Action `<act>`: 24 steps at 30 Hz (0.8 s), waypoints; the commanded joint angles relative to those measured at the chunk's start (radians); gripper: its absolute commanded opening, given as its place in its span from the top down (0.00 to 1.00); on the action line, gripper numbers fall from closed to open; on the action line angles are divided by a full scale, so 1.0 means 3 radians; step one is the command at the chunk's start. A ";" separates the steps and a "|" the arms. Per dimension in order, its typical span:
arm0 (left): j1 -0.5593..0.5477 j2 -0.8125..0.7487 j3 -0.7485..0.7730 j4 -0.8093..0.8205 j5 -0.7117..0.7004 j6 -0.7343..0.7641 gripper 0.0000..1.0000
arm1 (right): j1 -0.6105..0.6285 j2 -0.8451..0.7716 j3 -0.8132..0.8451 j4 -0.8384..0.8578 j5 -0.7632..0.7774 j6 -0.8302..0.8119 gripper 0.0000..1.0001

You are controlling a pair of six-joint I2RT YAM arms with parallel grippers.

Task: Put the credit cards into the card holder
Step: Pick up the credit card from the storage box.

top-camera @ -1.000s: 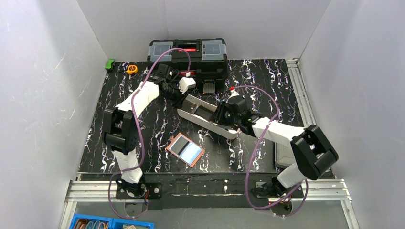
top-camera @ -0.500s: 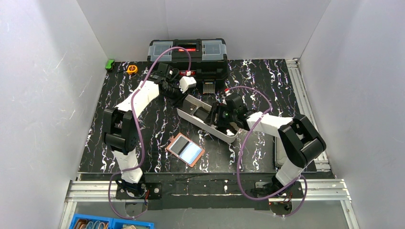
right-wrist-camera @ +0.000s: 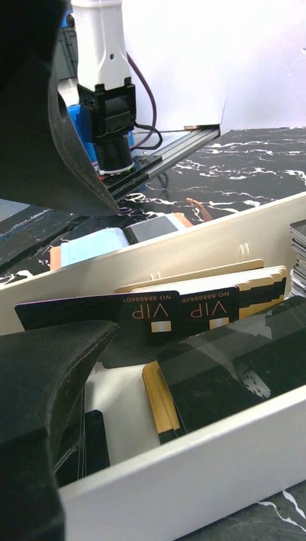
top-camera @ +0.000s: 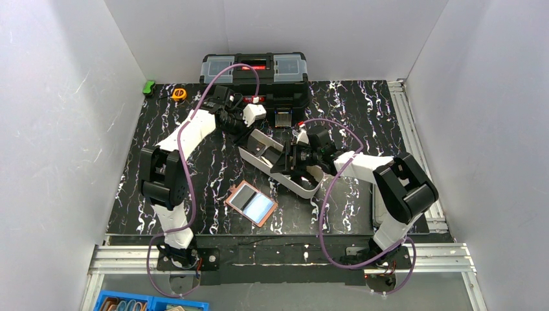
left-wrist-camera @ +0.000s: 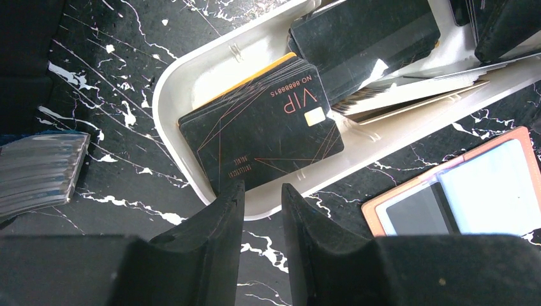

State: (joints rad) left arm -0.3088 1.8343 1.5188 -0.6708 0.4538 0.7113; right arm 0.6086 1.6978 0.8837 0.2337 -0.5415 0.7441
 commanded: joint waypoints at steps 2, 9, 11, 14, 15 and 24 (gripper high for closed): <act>0.0007 -0.0226 -0.0034 -0.0085 0.0051 0.0043 0.73 | 0.0025 -0.0116 -0.0016 -0.0079 0.0001 -0.0087 0.43; 0.0000 -0.0258 -0.0066 -0.0080 0.0029 0.0053 0.73 | 0.0026 -0.0463 -0.0149 -0.0071 0.0319 -0.0125 0.75; -0.0003 -0.0268 -0.0079 -0.0073 0.0022 0.0058 0.74 | 0.0024 -0.0544 -0.0198 0.0006 0.0353 -0.0114 0.79; 0.0001 -0.0279 -0.0102 -0.0071 0.0014 0.0057 0.74 | 0.0021 -0.0609 -0.0215 0.0056 0.0383 -0.0118 0.82; 0.0001 -0.0283 -0.0107 -0.0068 0.0014 0.0058 0.74 | 0.0022 -0.0613 -0.0204 0.0055 0.0383 -0.0120 0.84; -0.0001 -0.0314 -0.0146 -0.0067 -0.0014 0.0108 0.74 | 0.0022 -0.0658 -0.0111 -0.0209 0.0504 -0.0367 0.82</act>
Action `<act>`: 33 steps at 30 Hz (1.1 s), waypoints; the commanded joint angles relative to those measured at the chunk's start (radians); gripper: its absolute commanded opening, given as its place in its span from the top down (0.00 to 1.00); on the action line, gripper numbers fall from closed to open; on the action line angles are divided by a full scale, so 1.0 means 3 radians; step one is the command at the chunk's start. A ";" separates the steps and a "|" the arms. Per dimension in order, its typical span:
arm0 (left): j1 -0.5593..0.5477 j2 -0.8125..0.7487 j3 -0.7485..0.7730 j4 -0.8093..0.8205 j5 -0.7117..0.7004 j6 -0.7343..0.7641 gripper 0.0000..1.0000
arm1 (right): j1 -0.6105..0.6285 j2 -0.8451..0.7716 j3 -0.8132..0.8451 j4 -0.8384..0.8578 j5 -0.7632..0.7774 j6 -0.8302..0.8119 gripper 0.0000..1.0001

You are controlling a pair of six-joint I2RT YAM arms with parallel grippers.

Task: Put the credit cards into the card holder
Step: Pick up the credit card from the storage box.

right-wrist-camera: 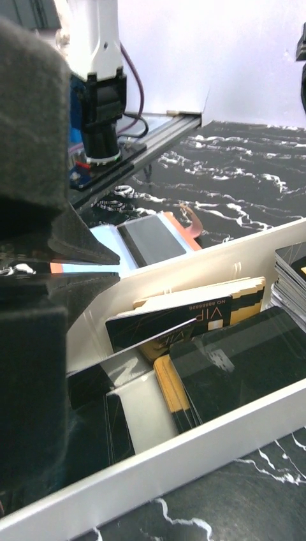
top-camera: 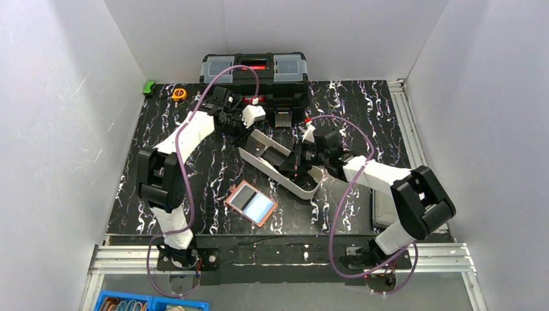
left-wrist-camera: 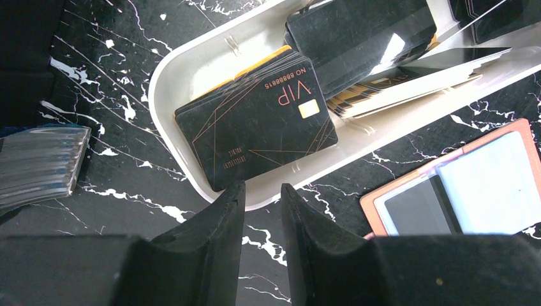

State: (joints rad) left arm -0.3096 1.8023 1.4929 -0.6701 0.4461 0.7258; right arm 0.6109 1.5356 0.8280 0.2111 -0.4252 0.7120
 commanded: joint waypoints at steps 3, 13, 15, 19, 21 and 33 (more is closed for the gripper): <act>0.0000 -0.0204 -0.0072 -0.0070 0.0011 0.0061 0.74 | 0.0014 -0.0219 0.0237 -0.0543 0.0323 -0.0664 0.50; -0.0001 -0.0198 -0.0067 -0.0067 0.0017 0.0030 0.74 | 0.0011 -0.0152 0.0842 -0.1494 0.0619 -0.1799 0.43; 0.0001 -0.0199 -0.0074 -0.0067 0.0012 0.0039 0.74 | 0.0011 -0.0086 0.0953 -0.1633 0.0674 -0.1979 0.46; 0.0002 -0.0201 -0.0058 -0.0088 0.0001 0.0050 0.74 | 0.0014 0.0058 0.1166 -0.1952 0.0742 -0.2302 0.49; 0.0000 -0.0204 -0.0051 -0.0103 0.0001 0.0060 0.74 | 0.0019 0.0056 0.1185 -0.1961 0.0704 -0.2365 0.49; 0.0002 -0.0188 -0.0042 -0.0154 -0.0056 0.0081 0.74 | 0.0278 0.0359 0.1301 -0.1965 0.0718 -0.2728 0.45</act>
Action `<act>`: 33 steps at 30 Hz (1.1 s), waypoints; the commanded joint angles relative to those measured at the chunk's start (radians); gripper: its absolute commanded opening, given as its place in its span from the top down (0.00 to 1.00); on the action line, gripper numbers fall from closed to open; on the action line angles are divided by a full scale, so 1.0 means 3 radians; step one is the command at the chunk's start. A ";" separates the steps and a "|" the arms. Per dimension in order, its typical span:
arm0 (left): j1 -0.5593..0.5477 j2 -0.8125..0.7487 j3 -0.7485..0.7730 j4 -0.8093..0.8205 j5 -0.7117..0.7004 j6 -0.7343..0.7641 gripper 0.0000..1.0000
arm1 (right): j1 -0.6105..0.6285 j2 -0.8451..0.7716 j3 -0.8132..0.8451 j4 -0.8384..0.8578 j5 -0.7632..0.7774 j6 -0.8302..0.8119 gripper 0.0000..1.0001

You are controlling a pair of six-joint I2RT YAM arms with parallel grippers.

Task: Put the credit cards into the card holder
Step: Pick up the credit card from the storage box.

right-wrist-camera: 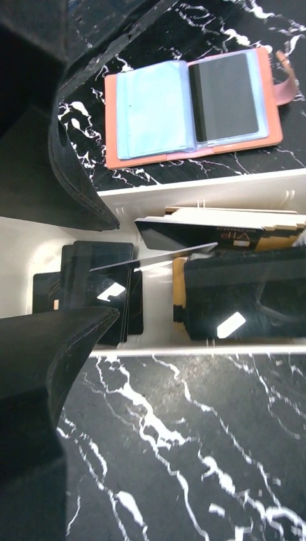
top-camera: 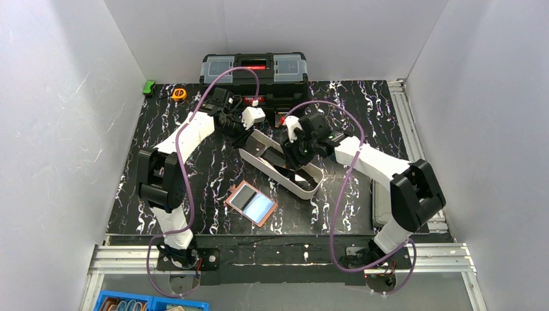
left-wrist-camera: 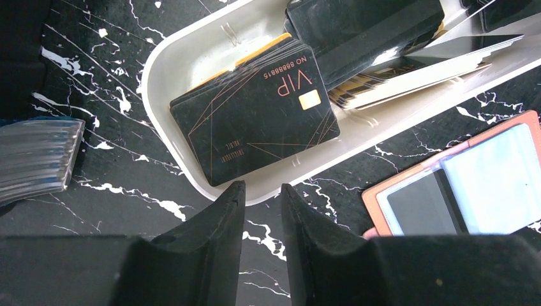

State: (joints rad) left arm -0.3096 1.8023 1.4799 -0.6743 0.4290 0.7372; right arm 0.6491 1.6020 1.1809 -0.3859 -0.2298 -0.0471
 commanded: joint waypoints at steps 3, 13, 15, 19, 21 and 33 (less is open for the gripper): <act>0.0004 -0.0185 0.0029 -0.0173 -0.0003 0.0043 0.74 | 0.0228 0.0277 0.0190 0.0014 0.0188 -0.0248 0.45; 0.0009 -0.0188 0.0067 -0.0214 -0.0034 0.0058 0.74 | 0.0318 0.0592 0.0327 0.0023 0.0382 -0.0351 0.51; 0.0009 -0.0188 0.0075 -0.0219 -0.0038 0.0058 0.74 | 0.0330 0.0613 0.0326 0.0023 0.0383 -0.0358 0.57; 0.0009 -0.0187 0.0085 -0.0232 -0.0041 0.0069 0.74 | 0.0344 0.0545 0.0270 0.0064 0.0422 -0.0355 0.75; 0.0011 -0.0191 0.0088 -0.0238 -0.0035 0.0066 0.74 | 0.0351 0.0475 0.0216 0.0100 0.0461 -0.0345 0.87; 0.0007 -0.0335 0.0081 -0.0292 -0.0031 0.0019 0.74 | 0.0392 -0.0088 0.0146 -0.0001 0.0638 -0.0328 0.98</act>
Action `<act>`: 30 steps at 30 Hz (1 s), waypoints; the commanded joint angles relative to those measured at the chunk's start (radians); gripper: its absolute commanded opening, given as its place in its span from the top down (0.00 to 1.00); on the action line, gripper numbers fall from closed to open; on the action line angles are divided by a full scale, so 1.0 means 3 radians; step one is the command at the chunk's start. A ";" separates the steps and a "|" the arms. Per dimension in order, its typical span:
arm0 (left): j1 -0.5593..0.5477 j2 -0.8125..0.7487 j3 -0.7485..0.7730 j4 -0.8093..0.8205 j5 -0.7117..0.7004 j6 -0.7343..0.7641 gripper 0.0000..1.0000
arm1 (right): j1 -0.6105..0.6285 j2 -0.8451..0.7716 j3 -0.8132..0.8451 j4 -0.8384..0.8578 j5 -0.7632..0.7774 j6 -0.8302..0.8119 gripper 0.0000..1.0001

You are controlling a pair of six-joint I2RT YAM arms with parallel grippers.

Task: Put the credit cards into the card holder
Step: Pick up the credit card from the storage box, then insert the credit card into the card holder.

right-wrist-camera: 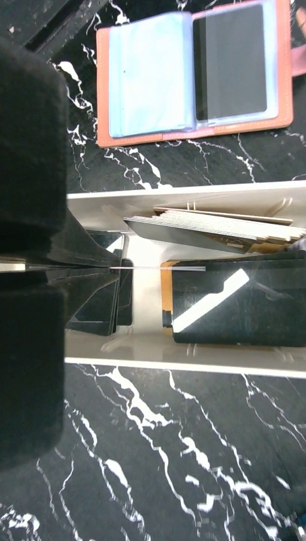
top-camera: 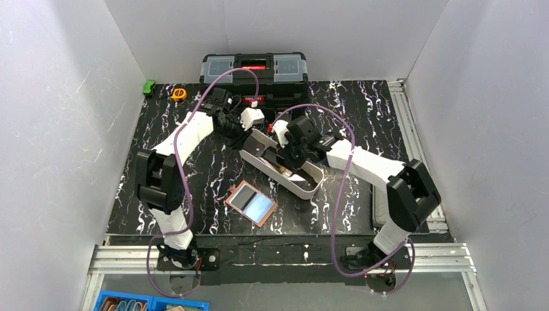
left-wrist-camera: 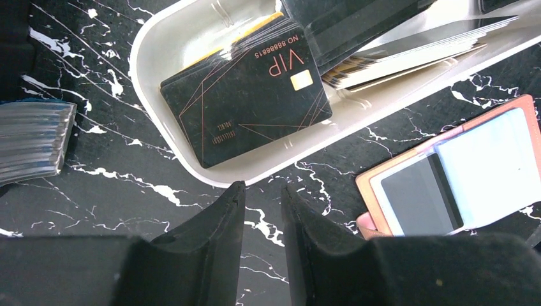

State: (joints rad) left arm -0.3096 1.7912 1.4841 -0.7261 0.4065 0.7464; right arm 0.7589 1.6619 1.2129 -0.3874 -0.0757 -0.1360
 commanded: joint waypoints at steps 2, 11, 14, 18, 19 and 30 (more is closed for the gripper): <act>0.0010 -0.0338 0.0065 -0.0134 0.0051 -0.0018 0.74 | 0.0032 -0.0432 0.0052 -0.0051 0.0176 -0.0010 0.99; 0.0014 -0.1135 0.0083 -0.1239 0.1573 0.0157 0.56 | 0.0011 -0.1746 -0.0841 0.0945 -0.1160 0.1815 0.99; 0.0010 -0.1838 -0.0886 -0.1444 0.0936 0.1257 0.55 | 0.0021 -0.1797 -0.1506 0.1555 -0.1517 0.2685 0.99; 0.0014 -0.2183 -0.1509 -0.1050 0.0520 0.1498 0.55 | 0.0296 -0.1619 -0.1847 0.1578 -0.1101 0.2697 0.99; 0.0011 -0.2144 -0.1508 -0.1038 0.0503 0.1485 0.55 | 0.0349 -0.1551 -0.1848 0.1573 -0.1042 0.2663 0.99; 0.0009 -0.1806 -0.1803 -0.0629 0.0092 0.1734 0.56 | 0.0393 -0.0929 -0.1849 0.1693 -0.0701 0.2600 0.99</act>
State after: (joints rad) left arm -0.3096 1.2228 0.9886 -0.9691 0.4942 1.1965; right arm 0.8902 1.3697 0.6449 0.0853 -0.3565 0.6529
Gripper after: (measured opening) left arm 0.445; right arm 0.031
